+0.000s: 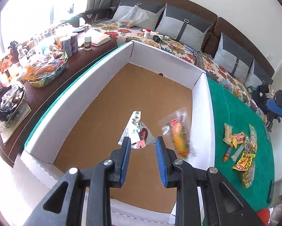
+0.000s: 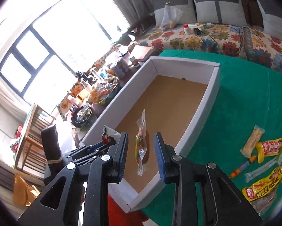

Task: Organize snacks
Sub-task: 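Carry both snacks over the cardboard box and open both grippers, then bring both tools back over the snack pile on the cloth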

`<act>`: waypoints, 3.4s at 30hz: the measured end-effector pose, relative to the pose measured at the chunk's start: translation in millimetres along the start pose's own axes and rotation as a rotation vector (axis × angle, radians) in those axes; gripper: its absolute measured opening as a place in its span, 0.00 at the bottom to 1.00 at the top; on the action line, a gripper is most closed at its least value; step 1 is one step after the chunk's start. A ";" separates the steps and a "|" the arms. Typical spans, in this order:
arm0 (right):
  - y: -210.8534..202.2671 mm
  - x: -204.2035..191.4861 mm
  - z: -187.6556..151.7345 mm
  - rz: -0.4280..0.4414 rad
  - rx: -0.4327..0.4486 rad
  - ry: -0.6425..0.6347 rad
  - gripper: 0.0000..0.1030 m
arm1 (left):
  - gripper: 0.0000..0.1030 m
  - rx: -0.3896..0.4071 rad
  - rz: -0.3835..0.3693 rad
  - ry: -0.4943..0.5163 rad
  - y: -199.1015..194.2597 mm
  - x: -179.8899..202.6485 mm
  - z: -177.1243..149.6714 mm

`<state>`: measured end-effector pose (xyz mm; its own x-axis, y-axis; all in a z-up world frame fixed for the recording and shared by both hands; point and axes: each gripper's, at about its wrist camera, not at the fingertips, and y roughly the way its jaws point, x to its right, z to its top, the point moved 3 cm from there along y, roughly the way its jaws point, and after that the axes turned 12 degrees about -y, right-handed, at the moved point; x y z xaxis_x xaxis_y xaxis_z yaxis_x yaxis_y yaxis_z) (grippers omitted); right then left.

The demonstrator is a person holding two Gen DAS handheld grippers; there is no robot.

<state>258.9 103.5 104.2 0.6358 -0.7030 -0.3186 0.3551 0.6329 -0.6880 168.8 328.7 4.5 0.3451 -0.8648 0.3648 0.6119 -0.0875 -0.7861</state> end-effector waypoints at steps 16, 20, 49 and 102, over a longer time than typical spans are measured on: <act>-168.8 125.3 -95.4 -0.518 0.228 -0.048 0.72 | 0.89 0.018 -0.284 0.133 -18.3 162.4 -95.3; -163.8 195.7 -216.9 -0.699 0.094 0.097 0.72 | 0.89 -0.114 -0.239 0.187 45.6 198.1 -188.4; -112.7 223.8 -370.5 -0.724 -0.045 0.169 0.91 | 1.00 -0.107 -0.033 0.507 108.5 215.9 -274.3; -103.1 232.6 -342.0 -0.756 -0.166 0.132 0.89 | 1.00 -0.141 -0.019 0.497 107.6 194.0 -263.0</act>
<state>135.9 -236.2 -121.9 0.1721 -0.9629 0.2076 0.5452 -0.0824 -0.8343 114.4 21.5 -140.6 -0.0662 -0.9900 0.1250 0.5005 -0.1413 -0.8541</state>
